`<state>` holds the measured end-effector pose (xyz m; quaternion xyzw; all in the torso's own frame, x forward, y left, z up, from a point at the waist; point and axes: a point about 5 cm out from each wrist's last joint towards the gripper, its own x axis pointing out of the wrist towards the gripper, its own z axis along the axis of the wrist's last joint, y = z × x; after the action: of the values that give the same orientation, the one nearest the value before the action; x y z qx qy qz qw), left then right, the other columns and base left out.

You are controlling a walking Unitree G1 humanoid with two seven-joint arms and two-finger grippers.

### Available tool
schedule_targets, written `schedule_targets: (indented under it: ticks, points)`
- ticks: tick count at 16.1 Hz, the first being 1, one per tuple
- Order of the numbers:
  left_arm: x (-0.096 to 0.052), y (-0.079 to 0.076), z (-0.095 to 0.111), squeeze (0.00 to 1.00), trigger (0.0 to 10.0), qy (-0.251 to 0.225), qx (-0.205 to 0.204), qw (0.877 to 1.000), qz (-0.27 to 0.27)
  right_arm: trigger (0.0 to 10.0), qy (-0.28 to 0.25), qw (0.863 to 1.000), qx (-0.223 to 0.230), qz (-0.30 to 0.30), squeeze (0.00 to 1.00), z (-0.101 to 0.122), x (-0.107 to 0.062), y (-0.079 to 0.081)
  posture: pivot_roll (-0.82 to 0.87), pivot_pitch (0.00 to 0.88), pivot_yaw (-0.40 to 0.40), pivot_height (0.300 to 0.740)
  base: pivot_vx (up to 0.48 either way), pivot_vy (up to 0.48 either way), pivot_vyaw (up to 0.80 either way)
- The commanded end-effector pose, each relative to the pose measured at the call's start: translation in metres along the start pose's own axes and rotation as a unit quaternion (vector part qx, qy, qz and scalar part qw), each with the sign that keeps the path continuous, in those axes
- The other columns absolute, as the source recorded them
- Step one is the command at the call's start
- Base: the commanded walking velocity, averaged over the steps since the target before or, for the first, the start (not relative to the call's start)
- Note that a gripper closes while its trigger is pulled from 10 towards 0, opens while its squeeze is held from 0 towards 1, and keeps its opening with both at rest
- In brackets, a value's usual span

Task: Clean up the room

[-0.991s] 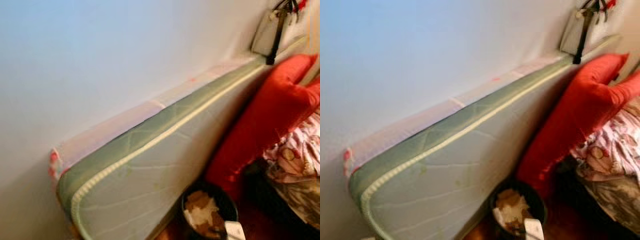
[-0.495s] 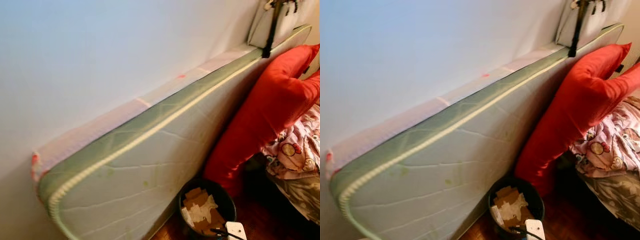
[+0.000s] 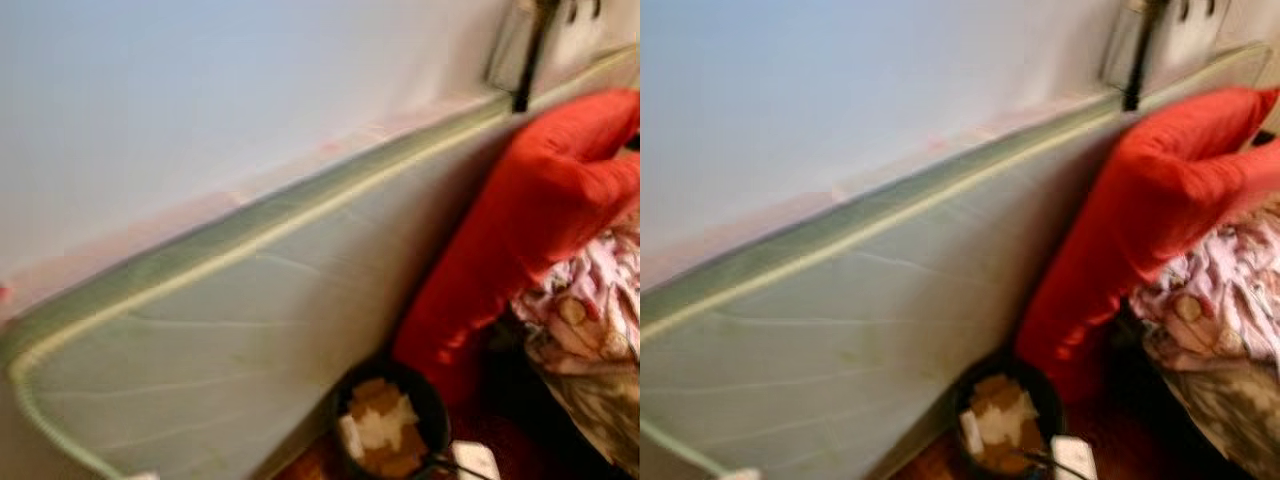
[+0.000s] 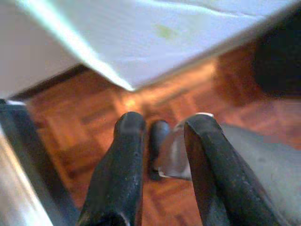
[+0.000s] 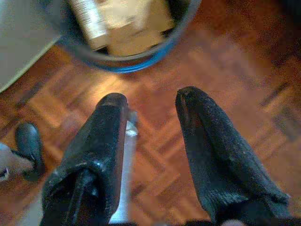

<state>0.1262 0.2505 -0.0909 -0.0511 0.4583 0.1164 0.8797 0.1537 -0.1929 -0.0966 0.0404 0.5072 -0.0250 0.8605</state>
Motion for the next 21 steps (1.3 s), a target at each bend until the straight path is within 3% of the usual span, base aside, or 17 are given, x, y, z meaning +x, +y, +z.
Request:
schedule_targets:
  ticks: [1,7,21]
  points:
    - [0.0154,-0.0445,0.0522,0.0,10.0,-0.057,0.07,0.996,-0.014,10.0,-0.032,0.997,0.074,0.015,0.0,0.0186,0.0022,0.0042,0.08,0.072,-0.023,0.74,0.0,-0.424,0.0]
    - [0.0153,-0.0458,0.0511,0.0,10.0,-0.056,0.07,0.996,-0.016,10.0,-0.028,0.997,0.067,0.02,0.0,0.0186,0.0023,0.0043,0.06,0.086,-0.024,0.74,0.0,-0.421,-0.59]
    - [0.0157,-0.0455,0.0528,0.0,10.0,-0.054,0.079,0.995,-0.022,10.0,-0.033,0.996,0.082,0.016,0.0,0.0158,0.0021,0.0061,0.04,0.036,-0.002,0.74,0.0,-0.393,0.0]
